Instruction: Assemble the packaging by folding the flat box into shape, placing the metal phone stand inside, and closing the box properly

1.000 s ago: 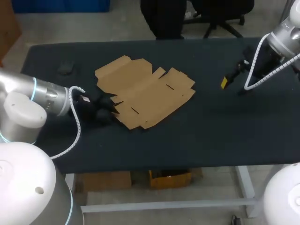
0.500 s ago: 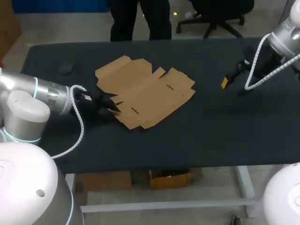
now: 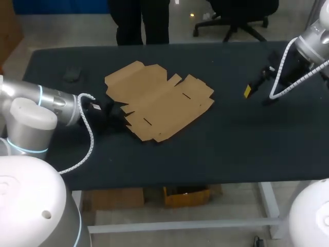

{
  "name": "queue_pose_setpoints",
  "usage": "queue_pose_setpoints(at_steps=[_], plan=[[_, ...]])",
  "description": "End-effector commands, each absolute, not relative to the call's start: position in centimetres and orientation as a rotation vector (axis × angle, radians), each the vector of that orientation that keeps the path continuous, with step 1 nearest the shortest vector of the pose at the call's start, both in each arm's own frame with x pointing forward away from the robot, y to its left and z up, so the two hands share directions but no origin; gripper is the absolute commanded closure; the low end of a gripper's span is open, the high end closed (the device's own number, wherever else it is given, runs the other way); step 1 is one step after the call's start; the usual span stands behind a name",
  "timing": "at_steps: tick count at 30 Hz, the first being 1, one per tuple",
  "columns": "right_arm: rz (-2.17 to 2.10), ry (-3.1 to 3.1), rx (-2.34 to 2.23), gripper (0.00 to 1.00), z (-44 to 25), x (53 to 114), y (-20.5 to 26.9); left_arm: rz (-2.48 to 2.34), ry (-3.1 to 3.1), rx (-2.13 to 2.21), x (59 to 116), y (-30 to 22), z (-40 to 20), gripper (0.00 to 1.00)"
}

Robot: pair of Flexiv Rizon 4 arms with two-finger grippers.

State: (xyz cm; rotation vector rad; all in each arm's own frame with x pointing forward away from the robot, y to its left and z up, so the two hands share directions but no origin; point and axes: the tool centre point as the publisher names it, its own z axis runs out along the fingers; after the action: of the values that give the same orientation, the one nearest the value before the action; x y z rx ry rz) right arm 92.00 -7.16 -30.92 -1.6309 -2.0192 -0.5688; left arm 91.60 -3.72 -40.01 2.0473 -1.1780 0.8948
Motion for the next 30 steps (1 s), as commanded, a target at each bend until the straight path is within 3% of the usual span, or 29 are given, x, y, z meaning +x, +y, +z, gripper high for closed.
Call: queue_pose_setpoints(at_steps=[1,30], plan=[[-0.569,-2.014,-1.626,0.00,-30.8,92.0,-7.4,0.891,-1.179,2.048,91.7,-3.7,-40.2,1.00],[-0.574,-2.013,-1.612,0.00,-30.7,92.0,-7.4,0.637,-1.457,1.786,91.0,-5.4,-38.4,1.00]])
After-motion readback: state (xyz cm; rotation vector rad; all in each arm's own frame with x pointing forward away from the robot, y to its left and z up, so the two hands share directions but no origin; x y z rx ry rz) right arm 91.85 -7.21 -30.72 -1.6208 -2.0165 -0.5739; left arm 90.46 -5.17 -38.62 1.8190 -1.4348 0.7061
